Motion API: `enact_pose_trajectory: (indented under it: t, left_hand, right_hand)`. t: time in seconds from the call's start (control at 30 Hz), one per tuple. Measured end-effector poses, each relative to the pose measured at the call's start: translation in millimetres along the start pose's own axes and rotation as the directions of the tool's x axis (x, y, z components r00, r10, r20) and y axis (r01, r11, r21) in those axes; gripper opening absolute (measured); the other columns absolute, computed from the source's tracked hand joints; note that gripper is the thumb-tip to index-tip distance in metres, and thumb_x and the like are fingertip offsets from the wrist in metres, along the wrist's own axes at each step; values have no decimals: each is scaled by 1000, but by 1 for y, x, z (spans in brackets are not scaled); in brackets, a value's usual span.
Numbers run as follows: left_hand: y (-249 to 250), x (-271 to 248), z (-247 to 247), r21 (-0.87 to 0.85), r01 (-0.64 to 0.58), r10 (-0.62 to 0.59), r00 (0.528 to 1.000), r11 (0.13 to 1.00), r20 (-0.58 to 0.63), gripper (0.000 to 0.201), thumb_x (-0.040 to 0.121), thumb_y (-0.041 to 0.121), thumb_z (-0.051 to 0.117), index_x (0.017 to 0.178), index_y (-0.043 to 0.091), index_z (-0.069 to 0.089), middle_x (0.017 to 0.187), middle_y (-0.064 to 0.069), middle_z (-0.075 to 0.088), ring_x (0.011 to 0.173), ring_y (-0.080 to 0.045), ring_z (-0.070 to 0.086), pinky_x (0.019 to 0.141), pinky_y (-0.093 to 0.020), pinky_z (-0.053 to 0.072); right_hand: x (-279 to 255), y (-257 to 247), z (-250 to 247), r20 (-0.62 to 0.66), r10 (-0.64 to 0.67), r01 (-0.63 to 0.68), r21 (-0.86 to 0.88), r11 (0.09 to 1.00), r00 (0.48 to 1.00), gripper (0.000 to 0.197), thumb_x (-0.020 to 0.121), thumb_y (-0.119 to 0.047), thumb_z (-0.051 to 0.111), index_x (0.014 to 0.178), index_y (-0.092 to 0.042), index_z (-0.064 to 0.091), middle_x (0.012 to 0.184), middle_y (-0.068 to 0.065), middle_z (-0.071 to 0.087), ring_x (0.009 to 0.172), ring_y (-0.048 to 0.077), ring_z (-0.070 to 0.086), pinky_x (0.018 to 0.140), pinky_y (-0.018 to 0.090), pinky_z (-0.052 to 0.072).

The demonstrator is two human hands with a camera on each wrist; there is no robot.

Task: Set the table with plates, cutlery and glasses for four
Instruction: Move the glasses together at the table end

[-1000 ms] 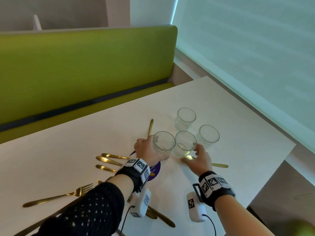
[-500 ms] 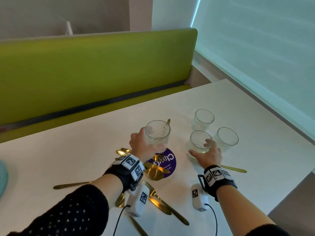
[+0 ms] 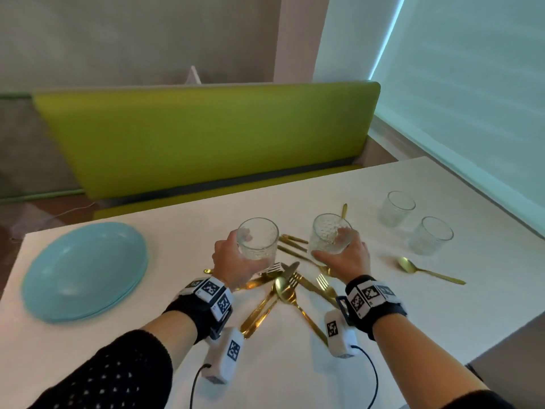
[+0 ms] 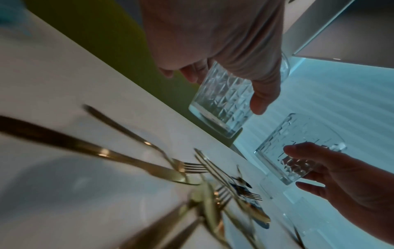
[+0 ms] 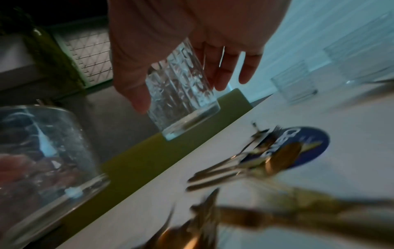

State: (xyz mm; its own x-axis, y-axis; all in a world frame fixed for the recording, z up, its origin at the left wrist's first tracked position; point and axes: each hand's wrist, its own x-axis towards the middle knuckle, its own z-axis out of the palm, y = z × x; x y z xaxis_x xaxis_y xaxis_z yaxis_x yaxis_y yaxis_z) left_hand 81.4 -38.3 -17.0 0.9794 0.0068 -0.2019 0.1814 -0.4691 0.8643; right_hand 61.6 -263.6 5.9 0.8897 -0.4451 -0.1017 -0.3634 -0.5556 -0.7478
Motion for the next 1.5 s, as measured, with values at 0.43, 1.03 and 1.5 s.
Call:
enact_pose_trajectory:
  t: [0.43,1.03,1.5]
  left_hand:
    - [-161,-110,-179,-25,187,-185,927,982,-327,85,56,21,90,129,7,51,126,-13,59,118,-27,53,95,-28,40]
    - [-225,-129,-231,-61,314,-314,879,947,-357,89,59,24,88,136,16,44,131,-9,57,121,-28,53,97,-33,43]
    - [-257,-94,-239,25,364,-335,879,931,-338,77,43,55,78,114,36,56,101,8,69,93,-14,66,79,-28,55]
  right_hand:
    - [-171,-86,188,403,-136,154,-11,988,905,75,61,-31,85,126,-18,49,116,-1,59,111,19,54,91,26,42]
    - [-229,-114,273,502,-137,177,-33,984,854,79,62,-27,83,130,-18,44,122,1,57,115,20,50,94,27,42]
    - [-224,-124,299,479,-110,133,-16,991,871,79,61,-27,83,129,-20,44,120,6,59,113,23,53,94,32,47]
